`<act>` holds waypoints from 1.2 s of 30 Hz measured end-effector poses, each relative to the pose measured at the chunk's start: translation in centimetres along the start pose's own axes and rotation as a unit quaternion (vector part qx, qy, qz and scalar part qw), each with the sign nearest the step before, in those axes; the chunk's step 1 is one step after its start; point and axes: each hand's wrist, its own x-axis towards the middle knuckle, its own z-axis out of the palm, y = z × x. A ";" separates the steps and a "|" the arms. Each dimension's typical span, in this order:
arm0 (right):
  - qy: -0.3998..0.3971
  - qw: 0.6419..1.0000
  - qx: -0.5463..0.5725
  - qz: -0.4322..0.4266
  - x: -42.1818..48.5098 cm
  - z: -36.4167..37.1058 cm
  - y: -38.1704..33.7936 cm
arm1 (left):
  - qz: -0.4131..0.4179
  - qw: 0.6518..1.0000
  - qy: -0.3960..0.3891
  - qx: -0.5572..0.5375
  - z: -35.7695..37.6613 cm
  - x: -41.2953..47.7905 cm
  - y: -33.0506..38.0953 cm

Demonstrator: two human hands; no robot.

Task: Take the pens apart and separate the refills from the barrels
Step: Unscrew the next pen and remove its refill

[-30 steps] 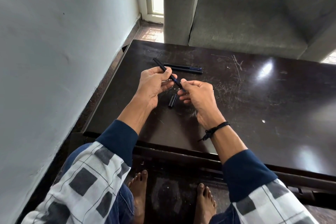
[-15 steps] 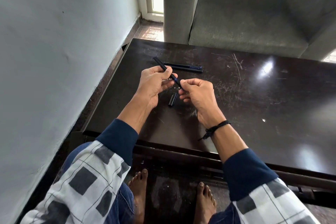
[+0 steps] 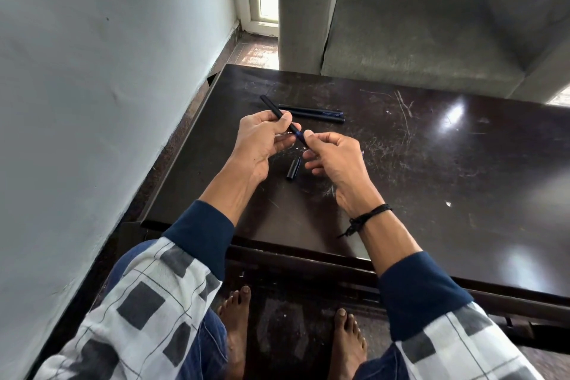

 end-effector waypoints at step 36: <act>-0.004 1.000 0.015 -0.004 0.0 0.0 0.1 | -0.004 1.000 0.002 -0.004 0.1 -0.1 0.0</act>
